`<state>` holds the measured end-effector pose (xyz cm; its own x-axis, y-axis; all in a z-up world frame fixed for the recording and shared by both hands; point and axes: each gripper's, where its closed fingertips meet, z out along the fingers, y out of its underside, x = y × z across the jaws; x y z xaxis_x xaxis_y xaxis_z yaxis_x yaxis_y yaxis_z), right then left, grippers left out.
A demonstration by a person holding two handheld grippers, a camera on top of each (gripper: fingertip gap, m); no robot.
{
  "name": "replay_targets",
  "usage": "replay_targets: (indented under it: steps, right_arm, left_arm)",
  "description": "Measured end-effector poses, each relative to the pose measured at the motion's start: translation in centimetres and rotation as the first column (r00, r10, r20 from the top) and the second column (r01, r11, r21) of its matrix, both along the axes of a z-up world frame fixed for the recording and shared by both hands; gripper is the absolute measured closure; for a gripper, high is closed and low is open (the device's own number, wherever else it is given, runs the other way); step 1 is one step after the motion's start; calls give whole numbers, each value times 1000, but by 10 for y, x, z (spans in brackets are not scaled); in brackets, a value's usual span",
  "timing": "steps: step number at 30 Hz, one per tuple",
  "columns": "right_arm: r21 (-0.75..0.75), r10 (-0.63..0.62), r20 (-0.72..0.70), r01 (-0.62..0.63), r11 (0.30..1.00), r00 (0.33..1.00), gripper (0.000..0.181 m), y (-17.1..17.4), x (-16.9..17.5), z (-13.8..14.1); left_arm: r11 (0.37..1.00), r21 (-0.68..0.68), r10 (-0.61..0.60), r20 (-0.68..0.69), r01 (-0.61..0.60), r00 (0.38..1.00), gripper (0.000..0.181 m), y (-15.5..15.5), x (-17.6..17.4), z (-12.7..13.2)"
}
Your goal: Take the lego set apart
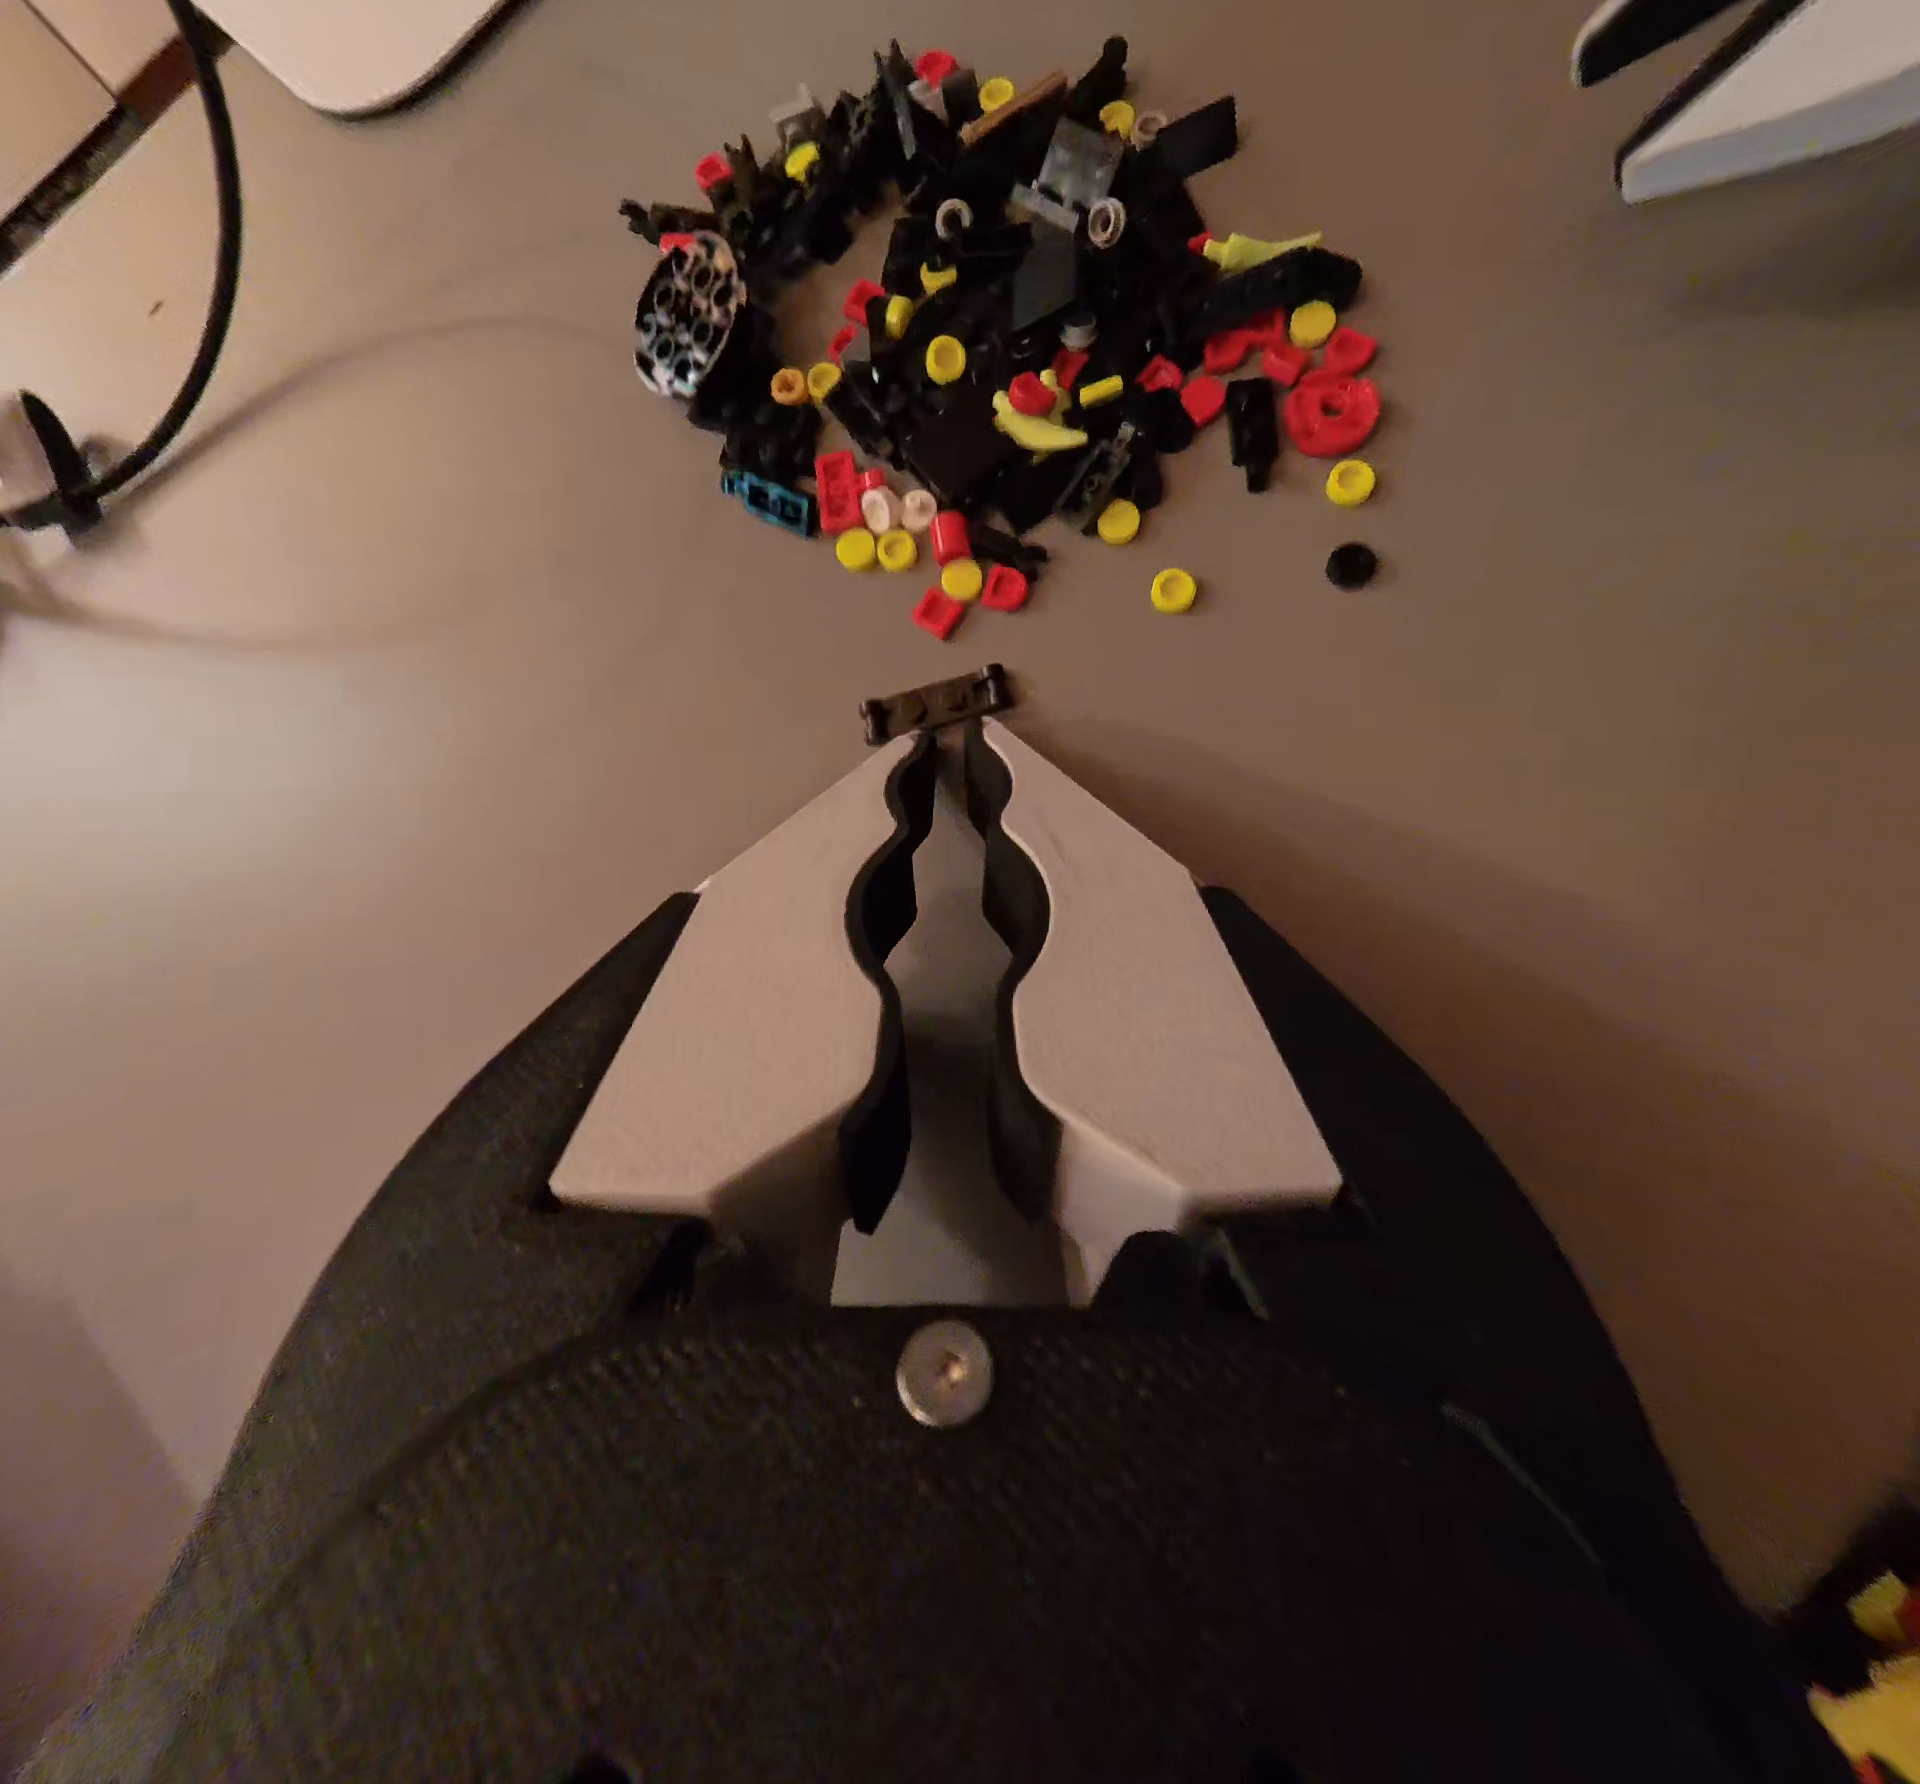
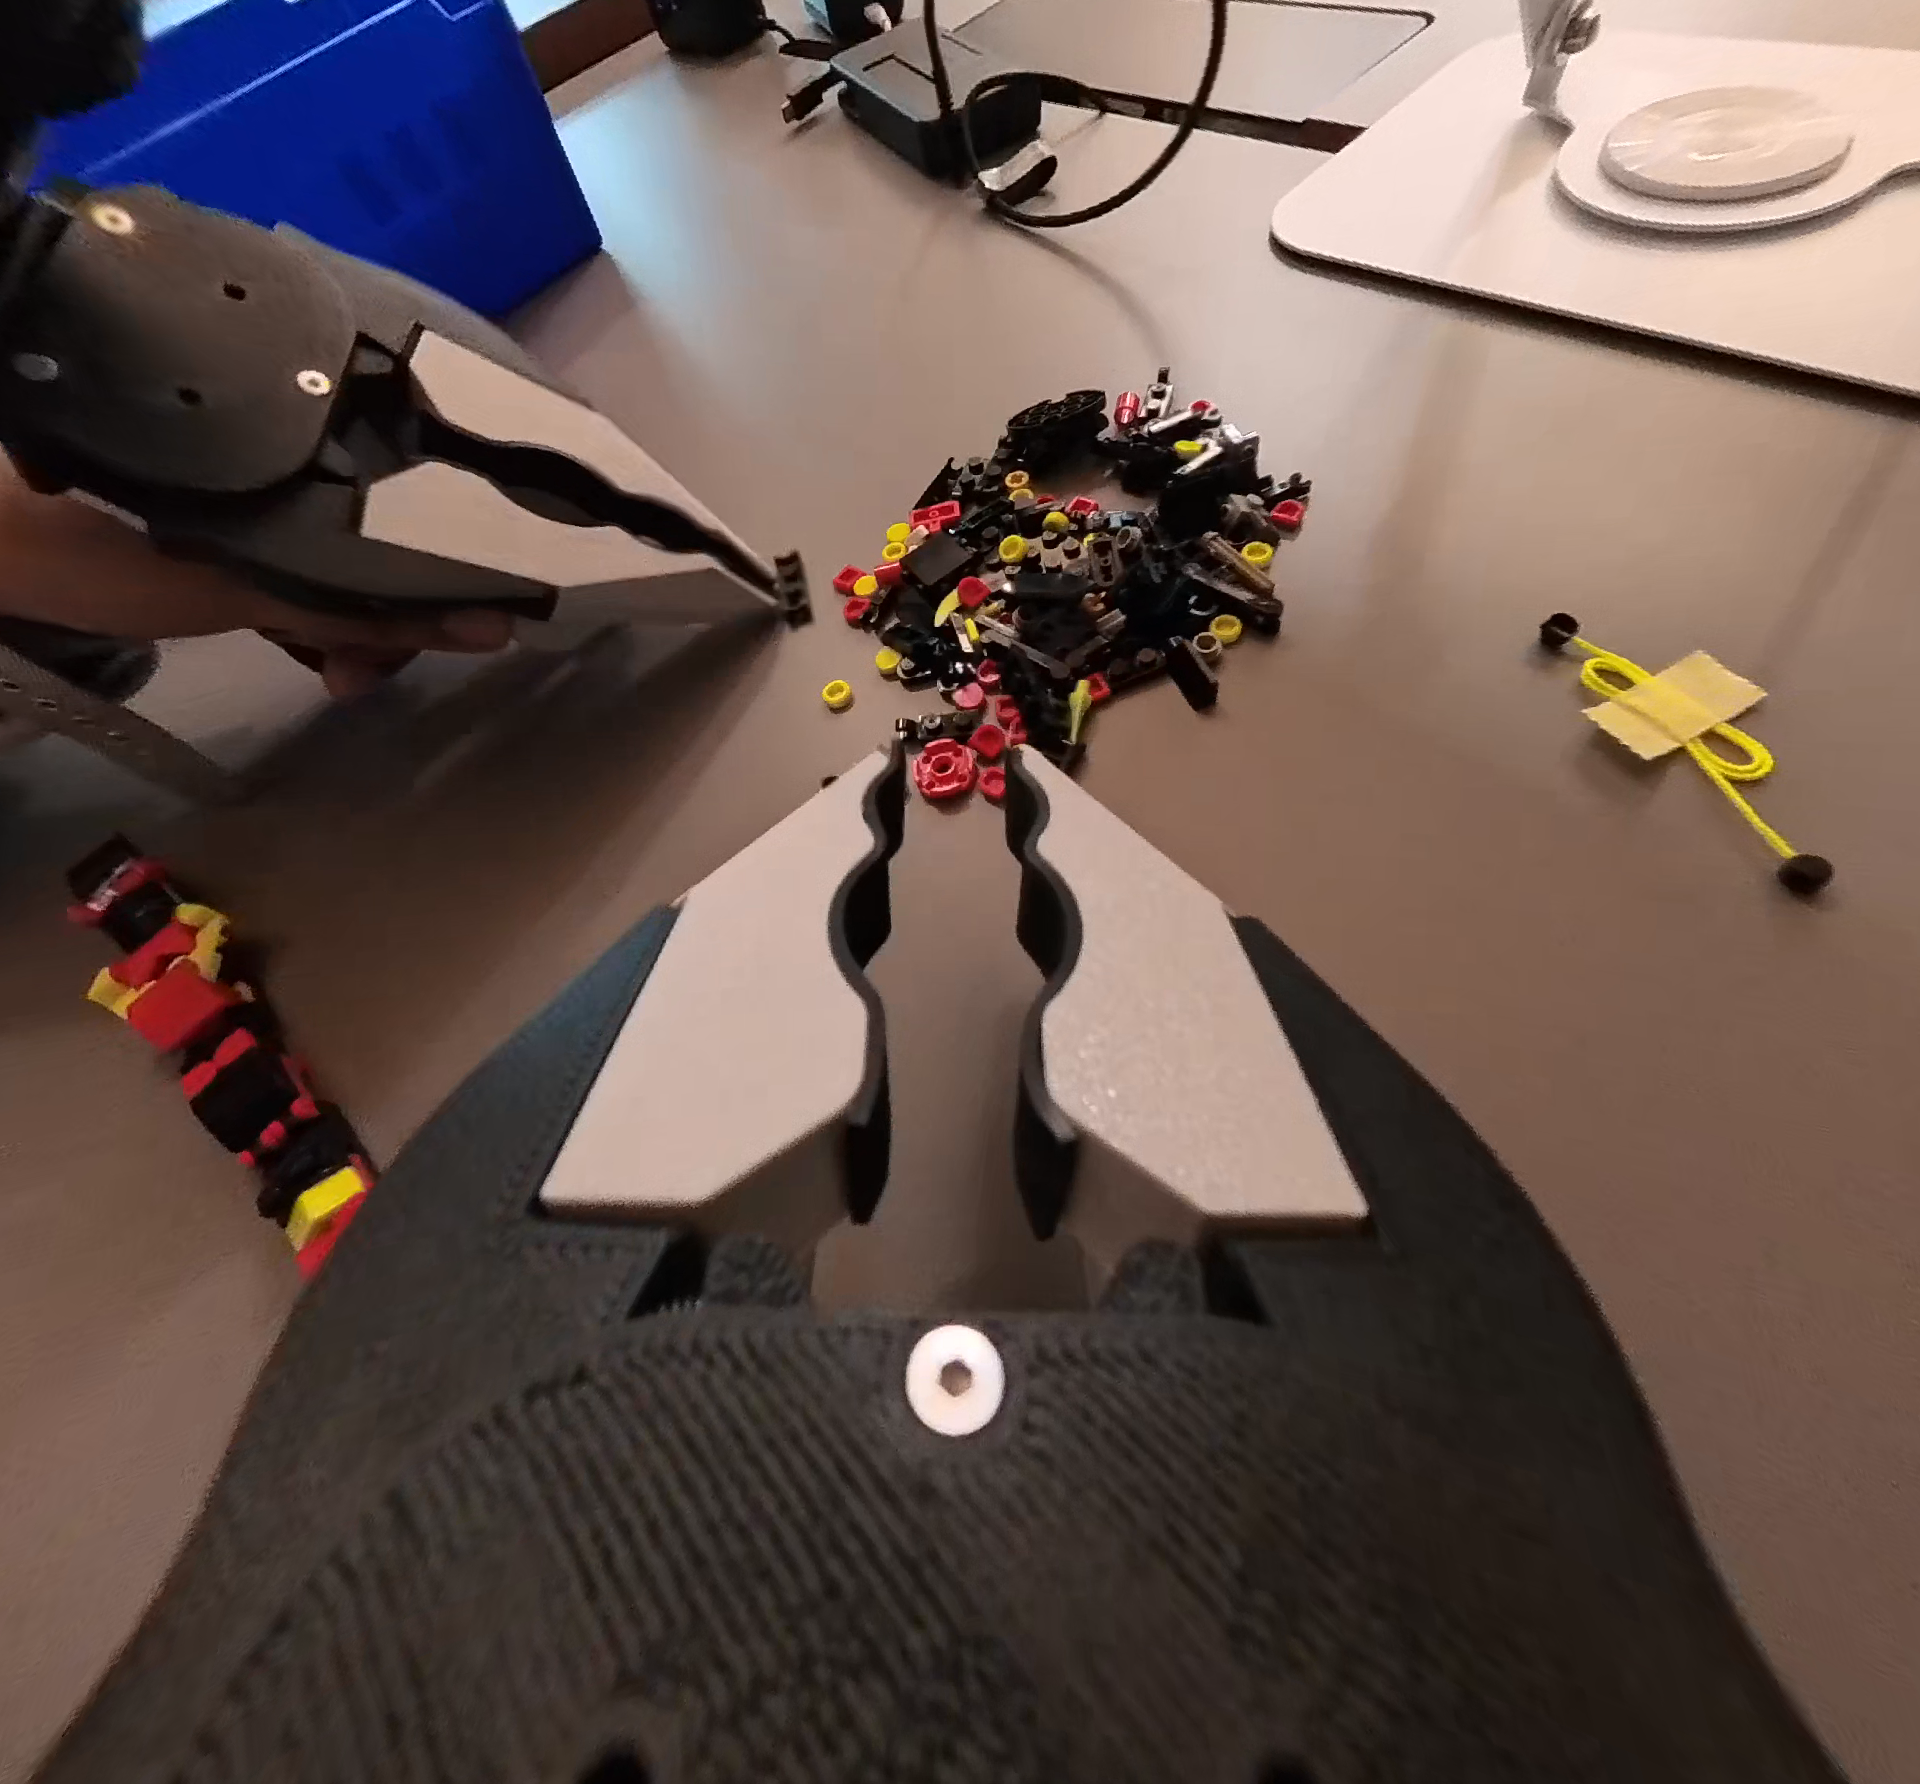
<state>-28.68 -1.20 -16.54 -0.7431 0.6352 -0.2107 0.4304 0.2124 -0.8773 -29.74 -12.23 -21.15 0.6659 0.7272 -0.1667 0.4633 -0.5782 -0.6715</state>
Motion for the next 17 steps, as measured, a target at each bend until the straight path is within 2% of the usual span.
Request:
replay_targets:
  steps: [1,4,7,11,16,17]
  right_arm:
    - [12,0,-5,0,1000,1000,165,-1,0,-1]
    - [52,5,-12,-4,999,1000,165,-2,1,-5]
    - [75,6,-22,-5,997,1000,165,-3,1,-7]
    - [83,13,-19,-11,996,1000,165,-4,2,-8]
    - [94,31,-3,-31,995,1000,165,-7,4,-11]
    - [84,50,-17,-48,995,999,170,-8,7,-8]
  left_arm:
    - [1000,-6,-8,-4,8,1000,175,4,-3,0]
    - [1000,12,-14,-14,15,1000,169,17,-15,4]
    - [995,99,-15,-73,22,997,165,23,-15,24]
    - [983,183,7,-122,15,992,165,6,-3,49]
    - [927,374,0,-63,23,998,165,-7,25,71]
    - [923,385,-7,-39,21,999,163,-7,33,73]
